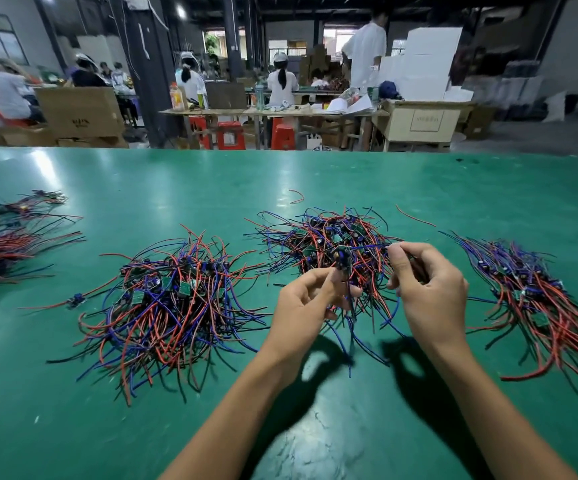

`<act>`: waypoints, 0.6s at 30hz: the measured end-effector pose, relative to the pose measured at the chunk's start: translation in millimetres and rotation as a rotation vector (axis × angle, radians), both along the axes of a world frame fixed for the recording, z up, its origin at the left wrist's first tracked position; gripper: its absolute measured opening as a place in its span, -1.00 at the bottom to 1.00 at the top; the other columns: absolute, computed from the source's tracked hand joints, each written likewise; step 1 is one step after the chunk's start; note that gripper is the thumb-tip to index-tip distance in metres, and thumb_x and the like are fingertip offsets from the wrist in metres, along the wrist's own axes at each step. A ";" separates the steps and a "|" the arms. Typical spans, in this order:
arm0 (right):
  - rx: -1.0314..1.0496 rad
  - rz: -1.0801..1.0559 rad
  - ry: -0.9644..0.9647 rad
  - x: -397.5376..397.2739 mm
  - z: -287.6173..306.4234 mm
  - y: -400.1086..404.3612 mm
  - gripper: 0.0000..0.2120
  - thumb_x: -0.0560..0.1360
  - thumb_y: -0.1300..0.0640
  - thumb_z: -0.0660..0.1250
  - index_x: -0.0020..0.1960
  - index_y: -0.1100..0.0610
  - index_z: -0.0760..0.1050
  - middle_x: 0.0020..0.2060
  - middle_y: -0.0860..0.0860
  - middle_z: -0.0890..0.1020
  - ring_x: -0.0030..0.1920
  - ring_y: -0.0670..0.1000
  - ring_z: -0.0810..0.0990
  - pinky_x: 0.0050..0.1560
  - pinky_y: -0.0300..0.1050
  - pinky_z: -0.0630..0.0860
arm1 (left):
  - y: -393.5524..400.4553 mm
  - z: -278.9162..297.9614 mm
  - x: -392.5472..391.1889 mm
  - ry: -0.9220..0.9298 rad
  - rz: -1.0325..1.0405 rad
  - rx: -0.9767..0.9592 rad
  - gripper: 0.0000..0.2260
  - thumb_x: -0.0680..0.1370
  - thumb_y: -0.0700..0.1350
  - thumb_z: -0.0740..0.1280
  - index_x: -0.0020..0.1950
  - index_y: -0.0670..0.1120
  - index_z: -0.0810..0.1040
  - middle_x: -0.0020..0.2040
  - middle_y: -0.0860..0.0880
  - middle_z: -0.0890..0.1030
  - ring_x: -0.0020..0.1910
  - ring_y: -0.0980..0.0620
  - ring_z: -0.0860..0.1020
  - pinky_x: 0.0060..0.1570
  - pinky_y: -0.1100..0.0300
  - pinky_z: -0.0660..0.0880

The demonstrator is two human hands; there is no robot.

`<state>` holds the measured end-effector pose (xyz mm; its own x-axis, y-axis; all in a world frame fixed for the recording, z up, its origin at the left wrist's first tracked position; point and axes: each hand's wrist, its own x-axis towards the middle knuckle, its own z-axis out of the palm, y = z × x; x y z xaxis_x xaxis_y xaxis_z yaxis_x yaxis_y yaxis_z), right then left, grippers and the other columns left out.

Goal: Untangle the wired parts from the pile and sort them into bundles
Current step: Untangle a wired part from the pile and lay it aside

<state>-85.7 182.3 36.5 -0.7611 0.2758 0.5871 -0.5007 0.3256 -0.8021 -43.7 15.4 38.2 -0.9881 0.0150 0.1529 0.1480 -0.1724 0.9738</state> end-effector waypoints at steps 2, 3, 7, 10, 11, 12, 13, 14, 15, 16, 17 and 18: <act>-0.036 0.088 -0.131 -3.2 -2.4 -1.5 -0.88 0.61 0.03 0.37 -0.09 -0.01 0.62 -0.39 -0.08 0.65 -0.38 -0.12 0.57 -0.22 -0.11 0.52 | -0.3 -1.6 -2.1 -0.044 -0.013 0.061 -0.83 0.61 -0.11 0.35 0.16 -0.13 0.59 -0.11 -0.05 0.74 -0.22 0.12 0.59 -0.20 0.32 0.47; -0.037 0.135 -0.197 -3.7 -3.7 -2.2 -0.89 0.62 0.03 0.35 -0.05 0.00 0.62 -0.33 -0.07 0.68 -0.31 -0.12 0.61 -0.16 -0.04 0.55 | -1.1 -1.8 -2.9 -0.057 -0.012 0.094 -0.84 0.59 -0.13 0.38 0.15 -0.11 0.59 -0.13 -0.04 0.74 -0.23 0.14 0.59 -0.20 0.32 0.48; 0.284 0.109 -0.154 0.3 -6.4 -1.3 -0.74 0.65 0.01 0.28 0.32 -0.10 0.55 0.17 -0.17 0.63 0.25 -0.08 0.51 0.36 -0.05 0.39 | -5.4 -2.1 -5.4 -0.039 0.031 0.145 -0.87 0.57 -0.18 0.40 0.11 -0.09 0.61 -0.17 -0.03 0.74 -0.25 0.17 0.62 -0.22 0.35 0.52; 0.301 0.263 -0.082 8.2 -2.0 -7.4 -0.61 0.58 -0.10 0.30 0.40 -0.17 0.49 0.25 -0.23 0.60 0.30 -0.13 0.49 0.33 -0.17 0.37 | -7.7 -1.7 -5.3 -0.024 0.054 0.158 -0.87 0.57 -0.21 0.40 0.11 -0.11 0.62 -0.14 -0.05 0.74 -0.25 0.16 0.62 -0.24 0.35 0.52; 0.270 0.311 -0.082 10.1 -2.2 -11.3 -0.61 0.56 -0.11 0.34 0.39 -0.18 0.49 0.22 -0.23 0.62 0.27 -0.11 0.54 0.28 -0.16 0.42 | -8.6 -1.6 -5.0 -0.016 0.054 0.149 -0.87 0.56 -0.22 0.41 0.11 -0.11 0.63 -0.15 -0.03 0.74 -0.25 0.16 0.61 -0.24 0.35 0.52; 0.253 0.323 -0.065 11.8 -3.1 -15.2 -0.61 0.54 -0.11 0.37 0.36 -0.18 0.51 0.18 -0.22 0.64 0.22 -0.09 0.58 0.22 -0.16 0.46 | -9.2 -1.9 -4.7 -0.003 0.050 0.131 -0.88 0.56 -0.23 0.41 0.09 -0.10 0.64 -0.18 -0.01 0.73 -0.26 0.17 0.60 -0.24 0.35 0.52; 0.244 0.308 -0.036 13.7 -4.3 -18.3 -0.62 0.53 -0.10 0.41 0.33 -0.18 0.54 0.13 -0.21 0.66 0.15 -0.08 0.61 0.16 -0.17 0.48 | -10.0 -2.0 -4.0 0.013 0.046 0.110 -0.88 0.56 -0.24 0.42 0.07 -0.09 0.64 -0.22 0.03 0.71 -0.27 0.18 0.58 -0.24 0.35 0.51; 0.223 0.290 -0.010 15.2 -5.1 -20.2 -0.66 0.52 -0.08 0.43 0.29 -0.16 0.57 0.07 -0.19 0.67 0.08 -0.07 0.63 0.09 -0.19 0.50 | -10.5 -2.0 -3.4 0.028 0.044 0.090 -0.88 0.55 -0.24 0.43 0.06 -0.07 0.65 -0.24 0.04 0.69 -0.28 0.18 0.57 -0.23 0.34 0.50; 0.185 0.274 0.009 15.6 -5.1 -21.2 -0.71 0.52 -0.06 0.45 0.24 -0.14 0.60 0.02 -0.16 0.68 0.01 -0.07 0.64 0.03 -0.19 0.52 | -11.0 -1.6 -2.7 0.042 0.043 0.076 -0.88 0.55 -0.24 0.43 0.05 -0.07 0.65 -0.23 0.01 0.69 -0.27 0.17 0.57 -0.23 0.34 0.50; 0.132 0.260 0.023 15.8 -4.6 -21.2 -0.78 0.53 -0.05 0.45 0.17 -0.12 0.62 -0.03 -0.15 0.69 -0.04 -0.08 0.64 -0.01 -0.17 0.53 | -11.0 -1.2 -2.2 0.055 0.039 0.066 -0.87 0.55 -0.24 0.43 0.06 -0.07 0.66 -0.20 -0.03 0.70 -0.25 0.16 0.58 -0.22 0.34 0.50; 0.071 0.241 0.030 15.5 -3.5 -20.9 -0.85 0.54 -0.04 0.44 0.11 -0.10 0.63 -0.06 -0.13 0.69 -0.08 -0.10 0.64 -0.03 -0.14 0.54 | -10.7 -0.6 -1.2 0.068 0.035 0.060 -0.87 0.55 -0.24 0.43 0.07 -0.08 0.65 -0.18 -0.06 0.71 -0.24 0.15 0.60 -0.22 0.35 0.50; 0.003 0.217 0.027 14.5 -2.2 -20.5 -0.89 0.55 -0.04 0.42 0.06 -0.07 0.62 -0.09 -0.11 0.70 -0.09 -0.09 0.64 -0.02 -0.12 0.54 | -10.5 0.2 -0.7 0.082 0.034 0.055 -0.87 0.56 -0.23 0.43 0.09 -0.09 0.65 -0.17 -0.08 0.72 -0.23 0.15 0.61 -0.22 0.36 0.49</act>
